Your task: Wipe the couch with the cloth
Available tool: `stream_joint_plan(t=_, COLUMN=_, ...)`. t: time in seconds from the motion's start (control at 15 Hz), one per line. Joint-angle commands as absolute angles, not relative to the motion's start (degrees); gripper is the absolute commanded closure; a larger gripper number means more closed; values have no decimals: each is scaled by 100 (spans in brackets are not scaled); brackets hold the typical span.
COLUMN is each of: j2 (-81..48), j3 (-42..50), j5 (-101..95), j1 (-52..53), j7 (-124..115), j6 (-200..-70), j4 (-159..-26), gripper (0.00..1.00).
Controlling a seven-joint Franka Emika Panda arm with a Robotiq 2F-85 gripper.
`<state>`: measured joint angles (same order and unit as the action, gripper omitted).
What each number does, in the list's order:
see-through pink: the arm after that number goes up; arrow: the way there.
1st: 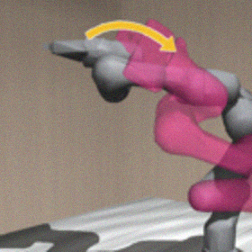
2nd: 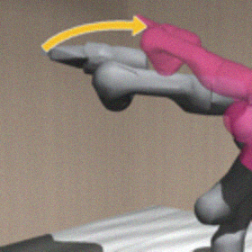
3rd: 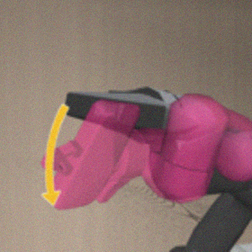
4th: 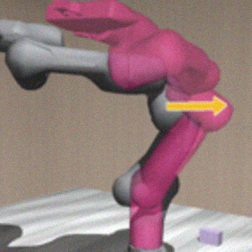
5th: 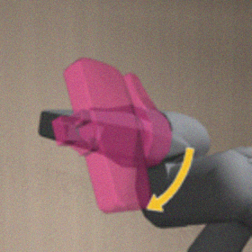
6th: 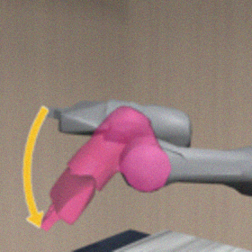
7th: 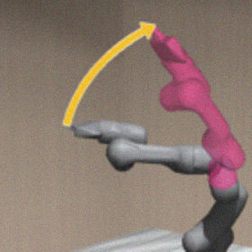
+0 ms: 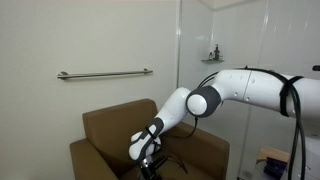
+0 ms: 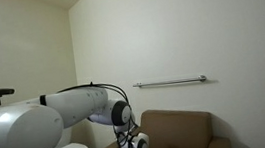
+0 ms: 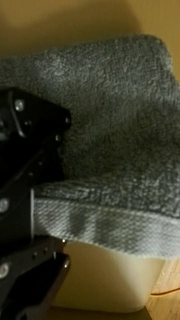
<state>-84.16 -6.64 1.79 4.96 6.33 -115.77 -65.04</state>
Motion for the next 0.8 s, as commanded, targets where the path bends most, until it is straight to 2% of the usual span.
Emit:
stream_joint_plan(t=0.0, j2=-8412, j3=-224, j5=190, j1=97, j7=580, j6=-11537, j4=-6615, gripper=96)
stream_joint_plan(t=0.4, j2=-8391, j3=45, j5=555, j1=-774, j7=252, j6=-12036, j4=-6673, gripper=96)
stream_joint_plan(t=0.73, j2=-8390, j3=-217, j5=663, j1=-850, j7=510, j6=-12074, j4=-6466, gripper=96)
